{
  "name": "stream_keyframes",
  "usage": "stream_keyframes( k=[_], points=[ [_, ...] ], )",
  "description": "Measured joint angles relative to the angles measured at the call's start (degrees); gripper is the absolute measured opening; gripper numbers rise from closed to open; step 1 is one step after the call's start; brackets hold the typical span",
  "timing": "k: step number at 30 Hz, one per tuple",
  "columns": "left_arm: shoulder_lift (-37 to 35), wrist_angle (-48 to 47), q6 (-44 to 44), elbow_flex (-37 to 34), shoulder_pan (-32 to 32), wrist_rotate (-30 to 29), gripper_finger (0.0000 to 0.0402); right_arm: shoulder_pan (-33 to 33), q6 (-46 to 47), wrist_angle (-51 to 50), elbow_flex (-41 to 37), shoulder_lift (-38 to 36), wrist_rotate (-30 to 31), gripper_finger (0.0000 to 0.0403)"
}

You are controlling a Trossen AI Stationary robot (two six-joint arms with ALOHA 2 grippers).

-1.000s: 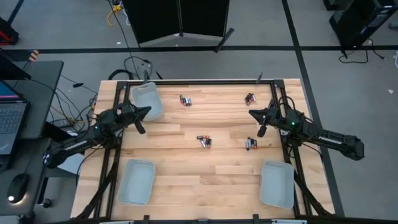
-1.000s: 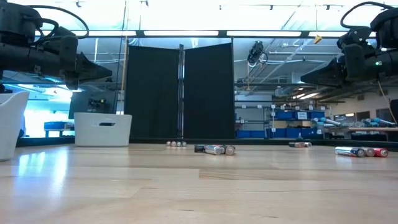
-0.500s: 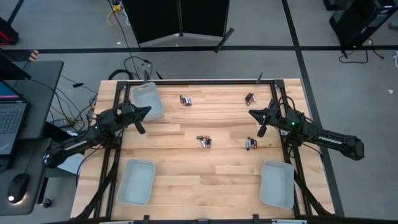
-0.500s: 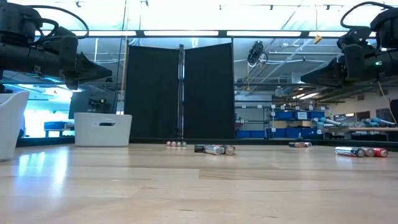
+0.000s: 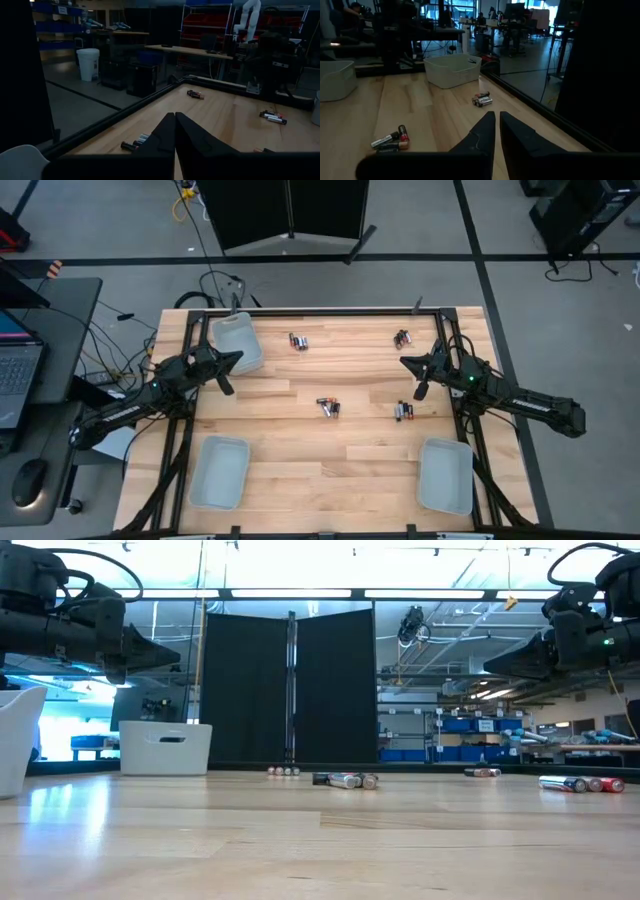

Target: Sort batteries

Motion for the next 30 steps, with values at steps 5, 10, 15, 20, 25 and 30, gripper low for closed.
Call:
stream_keyframes(
  k=[5,10,15,20,25,30],
  points=[
    [0.00,0.14,0.02,-0.01,-0.01,0.01,0.0015,0.00,-0.01,0.00,-0.01,0.00,0.00,0.0039],
    [0.00,1.73,-0.24,-0.02,-0.01,0.02,0.0015,0.00,0.00,-0.01,-0.01,-0.01,0.00,0.0039],
    [0.01,3.58,-4.40,-0.01,-0.01,0.08,0.0015,0.01,0.00,0.00,0.00,0.01,0.00,0.0039],
    [1.91,7.69,-8.30,-0.02,-0.02,3.65,0.0015,0.01,-0.01,0.00,-0.01,0.00,0.00,0.0039],
    [9.77,11.21,-12.57,0.01,-0.07,15.48,0.0015,-0.01,-0.02,0.00,0.00,-0.01,0.00,0.0039],
    [18.58,9.54,-13.46,0.76,-0.16,21.39,0.0015,-0.01,0.00,0.00,0.00,-0.01,0.00,0.0039]
  ],
)
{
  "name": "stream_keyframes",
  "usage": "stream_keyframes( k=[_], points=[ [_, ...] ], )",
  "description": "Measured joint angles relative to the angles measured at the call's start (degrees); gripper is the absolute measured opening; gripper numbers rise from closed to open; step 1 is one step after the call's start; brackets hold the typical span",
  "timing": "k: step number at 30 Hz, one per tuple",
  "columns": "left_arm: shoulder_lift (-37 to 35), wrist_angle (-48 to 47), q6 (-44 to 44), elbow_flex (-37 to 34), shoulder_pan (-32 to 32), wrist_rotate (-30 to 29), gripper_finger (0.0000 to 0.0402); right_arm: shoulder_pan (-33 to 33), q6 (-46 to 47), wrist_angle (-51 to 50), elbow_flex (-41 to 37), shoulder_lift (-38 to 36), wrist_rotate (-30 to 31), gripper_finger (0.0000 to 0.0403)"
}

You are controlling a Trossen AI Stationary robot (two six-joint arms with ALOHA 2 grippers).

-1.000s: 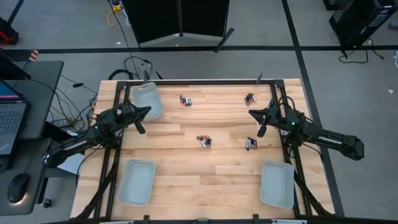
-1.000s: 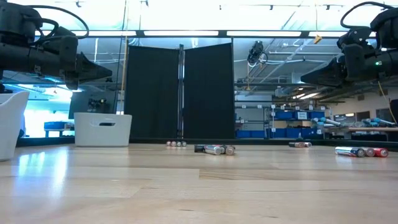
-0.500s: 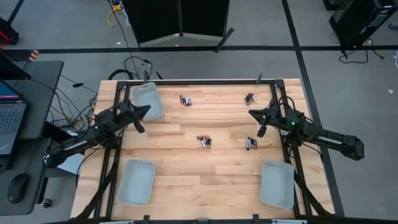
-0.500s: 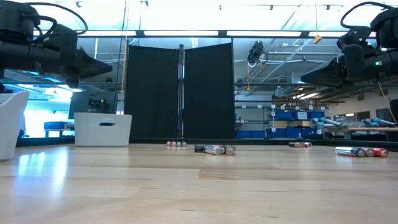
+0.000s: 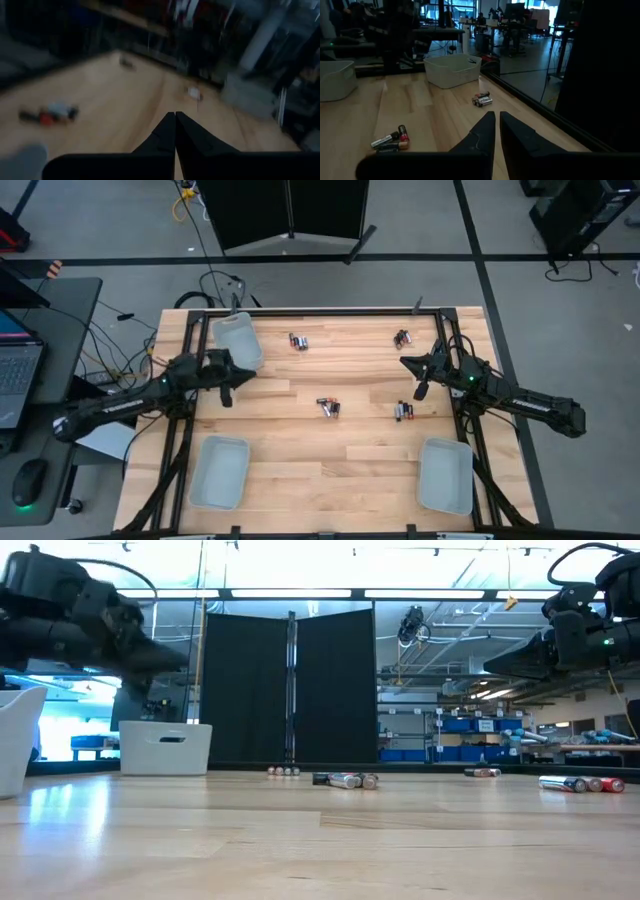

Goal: Sort batteries
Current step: Put the silver battery into the top left gray bin

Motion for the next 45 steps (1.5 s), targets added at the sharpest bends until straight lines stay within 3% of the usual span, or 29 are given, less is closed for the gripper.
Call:
stream_keyframes(
  k=[9,19,22,27,33,45],
  points=[
    [10.54,5.58,2.06,5.72,-4.66,0.15,0.0015,0.02,-0.01,0.00,0.00,0.00,0.01,0.0039],
    [21.51,5.01,6.84,14.94,-14.10,0.01,0.0015,0.00,-0.02,-0.01,-0.01,0.01,0.00,0.0039],
    [26.04,4.93,9.85,18.26,-17.50,-2.63,0.0015,0.00,-0.01,0.00,0.00,0.00,0.00,0.0039],
    [36.72,2.87,12.16,25.91,-20.89,-7.49,0.0015,0.01,-0.02,0.00,-0.01,0.00,0.00,0.0039],
    [51.61,0.41,11.59,34.89,-22.89,-7.58,0.0015,0.02,-0.02,0.00,0.00,0.00,0.00,0.0039],
    [77.51,-4.40,21.11,49.94,-22.68,-4.29,0.0015,0.01,-0.01,0.00,0.00,0.00,0.00,0.0039]
  ],
)
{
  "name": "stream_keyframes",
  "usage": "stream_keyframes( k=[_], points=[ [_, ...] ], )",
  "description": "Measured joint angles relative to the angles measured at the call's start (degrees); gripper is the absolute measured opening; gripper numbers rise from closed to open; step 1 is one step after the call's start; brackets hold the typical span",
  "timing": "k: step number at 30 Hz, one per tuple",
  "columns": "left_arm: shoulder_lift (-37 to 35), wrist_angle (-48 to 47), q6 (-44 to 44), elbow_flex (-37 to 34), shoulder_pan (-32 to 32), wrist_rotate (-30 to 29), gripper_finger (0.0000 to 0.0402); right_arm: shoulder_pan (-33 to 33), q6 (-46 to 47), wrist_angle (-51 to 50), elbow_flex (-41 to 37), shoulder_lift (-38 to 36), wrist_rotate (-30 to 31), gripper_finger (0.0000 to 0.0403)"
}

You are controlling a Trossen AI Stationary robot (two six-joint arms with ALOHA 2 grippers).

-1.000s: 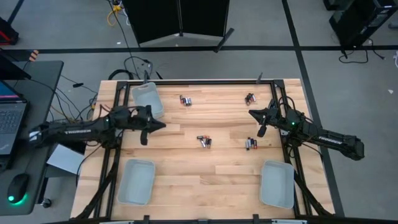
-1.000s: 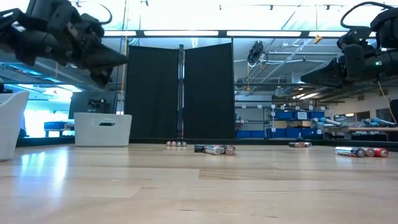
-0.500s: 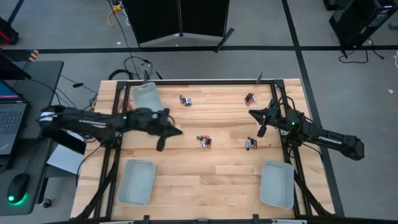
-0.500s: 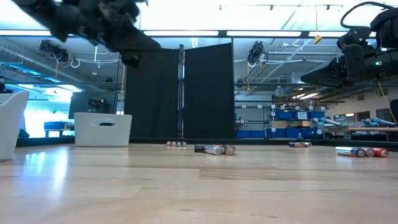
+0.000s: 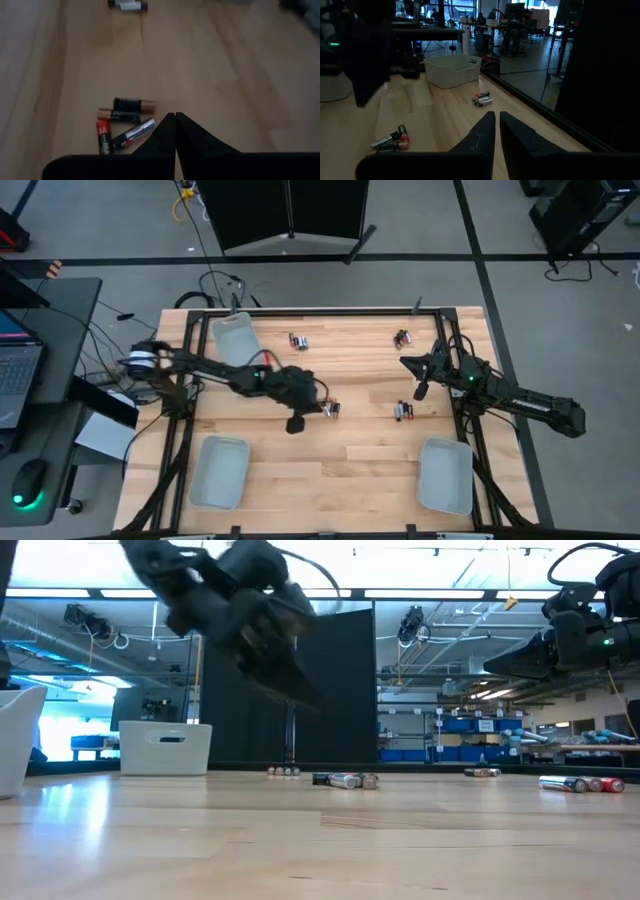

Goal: Sort batteries
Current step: Put the silver battery into the top left gray bin

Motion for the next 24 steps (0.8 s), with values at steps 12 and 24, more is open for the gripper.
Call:
stream_keyframes(
  k=[12,24],
  points=[
    [-0.94,-20.65,-5.94,11.66,11.86,-7.86,0.0015,-0.01,-0.01,0.00,0.00,0.00,0.00,0.0039],
    [-2.19,-32.11,-4.49,11.77,22.52,-9.09,0.0019,-0.01,0.01,0.00,-0.01,0.01,0.00,0.0039]
  ],
)
